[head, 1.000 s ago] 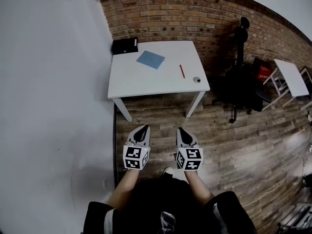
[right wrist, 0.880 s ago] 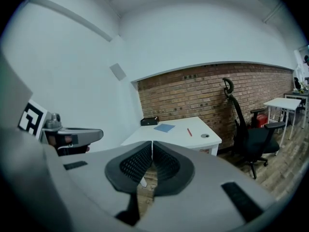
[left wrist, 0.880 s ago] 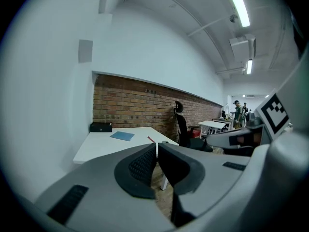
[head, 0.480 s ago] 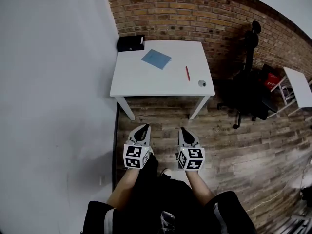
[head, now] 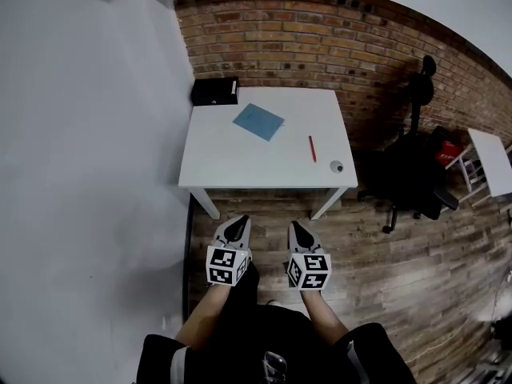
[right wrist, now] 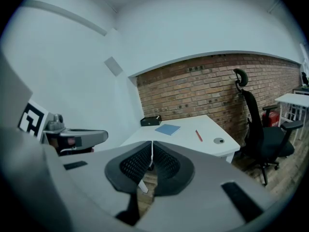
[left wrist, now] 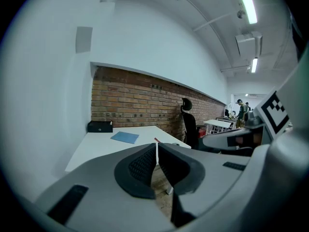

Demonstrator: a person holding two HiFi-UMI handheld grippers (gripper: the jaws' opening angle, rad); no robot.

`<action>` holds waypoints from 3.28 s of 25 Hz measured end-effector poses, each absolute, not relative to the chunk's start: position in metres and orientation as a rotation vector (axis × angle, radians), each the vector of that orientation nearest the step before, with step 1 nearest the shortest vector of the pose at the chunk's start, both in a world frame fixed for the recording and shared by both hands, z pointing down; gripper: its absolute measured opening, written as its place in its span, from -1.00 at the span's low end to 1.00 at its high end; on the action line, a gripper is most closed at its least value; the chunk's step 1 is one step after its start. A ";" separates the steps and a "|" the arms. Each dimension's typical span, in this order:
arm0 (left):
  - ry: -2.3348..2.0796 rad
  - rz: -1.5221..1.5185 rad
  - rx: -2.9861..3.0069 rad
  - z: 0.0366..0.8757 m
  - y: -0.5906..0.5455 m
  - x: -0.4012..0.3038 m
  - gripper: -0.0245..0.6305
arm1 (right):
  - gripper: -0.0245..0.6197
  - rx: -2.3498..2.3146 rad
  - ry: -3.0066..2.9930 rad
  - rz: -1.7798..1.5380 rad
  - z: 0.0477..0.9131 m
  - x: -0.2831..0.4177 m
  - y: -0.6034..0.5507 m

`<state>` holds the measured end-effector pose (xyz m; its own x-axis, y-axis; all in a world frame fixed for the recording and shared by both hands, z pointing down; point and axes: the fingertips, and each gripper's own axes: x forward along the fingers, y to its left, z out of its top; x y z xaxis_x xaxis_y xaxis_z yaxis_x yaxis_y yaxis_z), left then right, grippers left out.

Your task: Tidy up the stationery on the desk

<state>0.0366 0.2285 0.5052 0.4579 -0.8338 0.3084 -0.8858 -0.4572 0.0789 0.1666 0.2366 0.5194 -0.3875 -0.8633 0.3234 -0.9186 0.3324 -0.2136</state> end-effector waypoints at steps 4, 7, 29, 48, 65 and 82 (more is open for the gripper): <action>-1.468 0.321 2.481 0.499 0.170 0.024 -0.85 | -0.85 1.646 -2.432 0.541 0.511 0.154 0.182; -1.444 0.312 2.486 0.499 0.130 0.014 -0.85 | -0.85 1.656 -2.419 0.542 0.508 0.143 0.144; -1.334 0.305 2.510 0.514 -0.043 -0.070 -0.85 | -0.85 1.685 -2.358 0.543 0.513 0.050 -0.024; -1.239 0.429 2.543 0.551 -0.122 -0.051 -0.85 | -0.85 1.676 -2.356 0.603 0.544 0.056 -0.113; -1.236 0.418 2.356 0.609 -0.224 -0.028 -0.83 | -0.75 1.513 -2.318 0.536 0.588 0.072 -0.249; -1.445 0.362 1.914 0.677 -0.262 -0.022 -0.23 | -0.49 0.962 -2.342 0.418 0.654 0.063 -0.338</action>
<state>-0.0216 -0.2625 0.6775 0.3381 -0.7271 0.5975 -0.9229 -0.1317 0.3618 0.0628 -0.3384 0.6539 -0.5805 -0.5406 0.6089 -0.7178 0.6928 -0.0693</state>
